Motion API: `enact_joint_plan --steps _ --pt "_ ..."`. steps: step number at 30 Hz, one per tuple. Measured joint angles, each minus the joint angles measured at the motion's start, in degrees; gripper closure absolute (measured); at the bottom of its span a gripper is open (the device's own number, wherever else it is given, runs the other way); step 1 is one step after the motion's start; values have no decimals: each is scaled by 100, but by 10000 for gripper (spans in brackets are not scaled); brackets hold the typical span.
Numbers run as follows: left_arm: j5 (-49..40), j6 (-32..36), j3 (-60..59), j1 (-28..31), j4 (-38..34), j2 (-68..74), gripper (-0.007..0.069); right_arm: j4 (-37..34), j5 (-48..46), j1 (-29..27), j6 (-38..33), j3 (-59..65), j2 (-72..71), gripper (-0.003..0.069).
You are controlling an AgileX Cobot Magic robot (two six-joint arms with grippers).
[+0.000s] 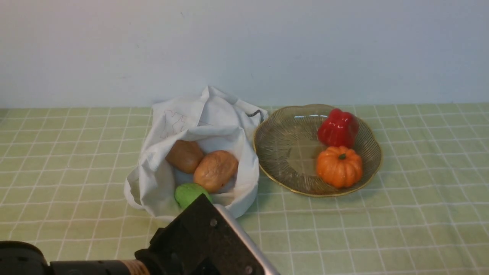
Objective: Take vegetables from bag on green coffee tablecloth place on plate.
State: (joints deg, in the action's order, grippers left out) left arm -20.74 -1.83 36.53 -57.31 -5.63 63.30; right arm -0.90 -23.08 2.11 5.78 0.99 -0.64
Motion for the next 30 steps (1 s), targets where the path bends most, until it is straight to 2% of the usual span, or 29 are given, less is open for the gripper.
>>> enact_joint_plan --steps 6,9,15,16,22,23,25,30 --pt "-190 0 0 35 303 -244 629 0 0 0 0 0 0 676" --pt "-351 0 0 259 462 -580 629 0 0 0 0 0 0 676" --pt "-494 0 -410 1618 519 -1844 629 0 0 0 0 0 0 676" --pt "-501 0 -465 1671 518 -1899 629 0 0 0 0 0 0 676" --pt "-586 0 -1617 3564 563 -4177 629 0 0 0 0 0 0 676" --pt "-586 0 -1659 3625 563 -4177 629 0 0 0 0 0 0 676" --pt "-597 0 -2179 4381 563 -5052 629 0 0 0 0 0 0 676" --pt "-596 0 -2966 5385 563 -6228 629 0 0 0 0 0 0 676"
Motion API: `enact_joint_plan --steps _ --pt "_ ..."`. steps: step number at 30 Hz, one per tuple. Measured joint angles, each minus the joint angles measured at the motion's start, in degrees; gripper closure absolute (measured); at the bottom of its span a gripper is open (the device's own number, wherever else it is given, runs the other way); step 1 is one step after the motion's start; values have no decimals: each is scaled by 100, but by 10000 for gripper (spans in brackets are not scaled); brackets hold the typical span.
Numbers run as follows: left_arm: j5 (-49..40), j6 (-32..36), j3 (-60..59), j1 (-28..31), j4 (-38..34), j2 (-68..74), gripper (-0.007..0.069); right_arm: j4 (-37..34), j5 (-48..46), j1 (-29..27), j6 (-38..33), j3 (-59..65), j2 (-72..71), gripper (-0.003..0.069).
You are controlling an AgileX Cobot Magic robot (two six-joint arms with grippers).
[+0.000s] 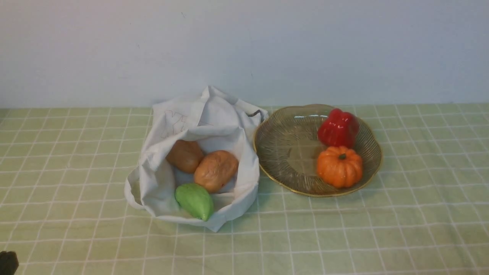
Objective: Take vegetables from bag on green coffee tablecloth place on plate.
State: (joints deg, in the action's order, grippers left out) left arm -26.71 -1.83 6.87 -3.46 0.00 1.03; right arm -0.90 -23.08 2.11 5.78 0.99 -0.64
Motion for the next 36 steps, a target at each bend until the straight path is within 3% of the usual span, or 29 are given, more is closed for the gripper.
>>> enact_joint_plan --steps 5,36 --pt "-5 0 -456 324 57 -162 629 0 0 0 0 0 0 676" --pt "446 1 -837 283 88 -162 629 0 6 0 0 7 0 676"
